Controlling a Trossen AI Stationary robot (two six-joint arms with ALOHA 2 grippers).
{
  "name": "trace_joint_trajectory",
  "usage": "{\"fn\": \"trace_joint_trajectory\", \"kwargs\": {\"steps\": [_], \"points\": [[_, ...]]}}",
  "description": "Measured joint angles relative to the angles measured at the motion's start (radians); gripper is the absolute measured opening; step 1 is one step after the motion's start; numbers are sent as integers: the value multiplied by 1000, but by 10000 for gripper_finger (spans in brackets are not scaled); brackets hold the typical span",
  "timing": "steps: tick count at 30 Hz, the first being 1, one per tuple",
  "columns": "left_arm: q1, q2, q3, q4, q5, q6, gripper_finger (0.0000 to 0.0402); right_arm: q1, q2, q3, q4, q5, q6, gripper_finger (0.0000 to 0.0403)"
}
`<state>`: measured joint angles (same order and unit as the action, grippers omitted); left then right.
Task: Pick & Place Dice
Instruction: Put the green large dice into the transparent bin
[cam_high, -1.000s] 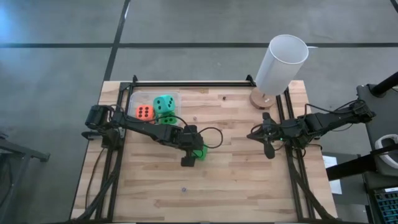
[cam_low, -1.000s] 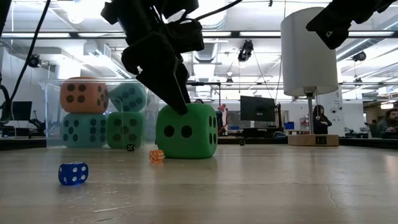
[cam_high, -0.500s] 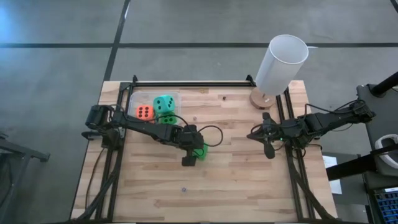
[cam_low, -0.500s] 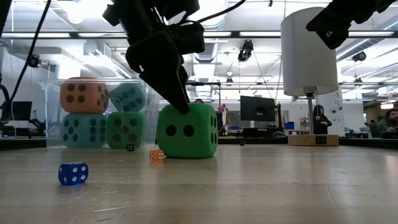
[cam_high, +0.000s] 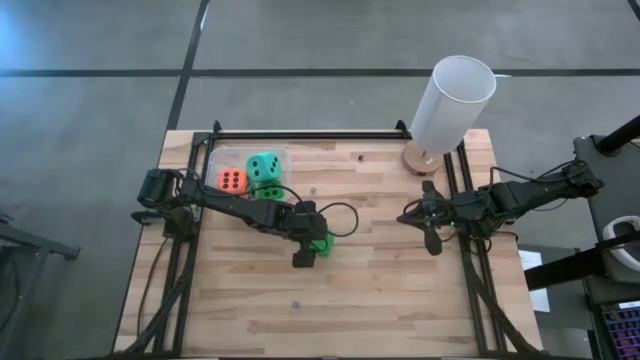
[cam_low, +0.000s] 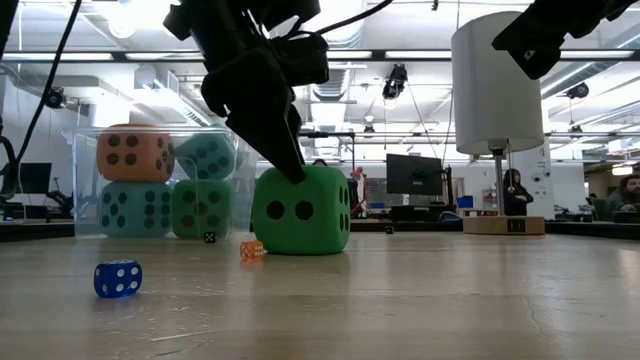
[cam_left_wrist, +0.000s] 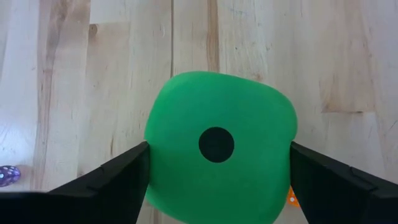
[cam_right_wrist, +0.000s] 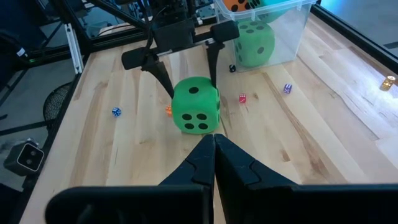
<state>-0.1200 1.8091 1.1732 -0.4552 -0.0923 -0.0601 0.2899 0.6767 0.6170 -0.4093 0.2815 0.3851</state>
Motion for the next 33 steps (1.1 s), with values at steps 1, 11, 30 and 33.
{"fn": "trace_joint_trajectory", "kwargs": {"steps": [1,11,30,33], "points": [[0,0,0,0,-2,0,337,0,0,0,0,0,0,8],[0,-1,3,4,-13,-1,335,0,0,0,0,0,0,8],[0,-9,5,8,-41,-1,326,0,0,0,0,0,0,8],[0,-9,5,8,-46,-1,326,0,0,0,0,0,0,8]]}}
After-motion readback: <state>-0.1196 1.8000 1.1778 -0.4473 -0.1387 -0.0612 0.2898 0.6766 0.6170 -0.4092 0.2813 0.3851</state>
